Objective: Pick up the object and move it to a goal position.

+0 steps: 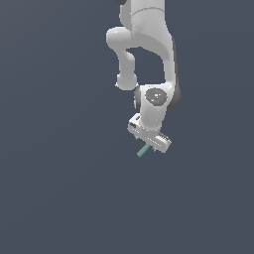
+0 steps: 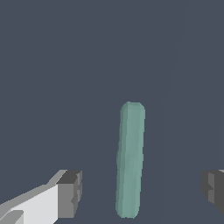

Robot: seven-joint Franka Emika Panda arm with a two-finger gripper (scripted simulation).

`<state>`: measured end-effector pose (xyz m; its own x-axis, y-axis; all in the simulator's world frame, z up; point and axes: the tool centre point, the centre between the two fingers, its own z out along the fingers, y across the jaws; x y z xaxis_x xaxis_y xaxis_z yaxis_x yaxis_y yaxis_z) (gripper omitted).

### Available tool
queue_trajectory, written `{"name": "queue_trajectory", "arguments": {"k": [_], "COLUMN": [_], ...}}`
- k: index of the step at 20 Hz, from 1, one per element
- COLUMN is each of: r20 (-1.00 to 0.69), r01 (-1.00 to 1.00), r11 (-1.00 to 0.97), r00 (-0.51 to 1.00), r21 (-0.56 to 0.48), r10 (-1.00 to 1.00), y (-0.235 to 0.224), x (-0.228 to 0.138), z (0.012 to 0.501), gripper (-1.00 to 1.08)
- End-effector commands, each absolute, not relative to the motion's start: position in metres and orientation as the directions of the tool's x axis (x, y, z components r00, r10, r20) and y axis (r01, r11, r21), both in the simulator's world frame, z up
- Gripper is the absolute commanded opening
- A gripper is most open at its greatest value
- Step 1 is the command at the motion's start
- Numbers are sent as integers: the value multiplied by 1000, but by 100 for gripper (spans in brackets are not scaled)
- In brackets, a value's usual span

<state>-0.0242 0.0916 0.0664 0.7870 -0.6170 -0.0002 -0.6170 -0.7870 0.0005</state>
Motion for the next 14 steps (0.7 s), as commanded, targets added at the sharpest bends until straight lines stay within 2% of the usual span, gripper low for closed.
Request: {"name": "queue_trajectory", "arguments": {"k": [1,8,14], "r20": [0,0,0], "r01": [-629,-630,-632], "r11": [-778,-777,-775], "r00": [778,777,775], "r21": [0,0,0], "r10": [-629,-630,-632], "y": [94,94,94], "x": [-25,-26,-26], "z": [64,61,37], "gripper": [100,100,100]}}
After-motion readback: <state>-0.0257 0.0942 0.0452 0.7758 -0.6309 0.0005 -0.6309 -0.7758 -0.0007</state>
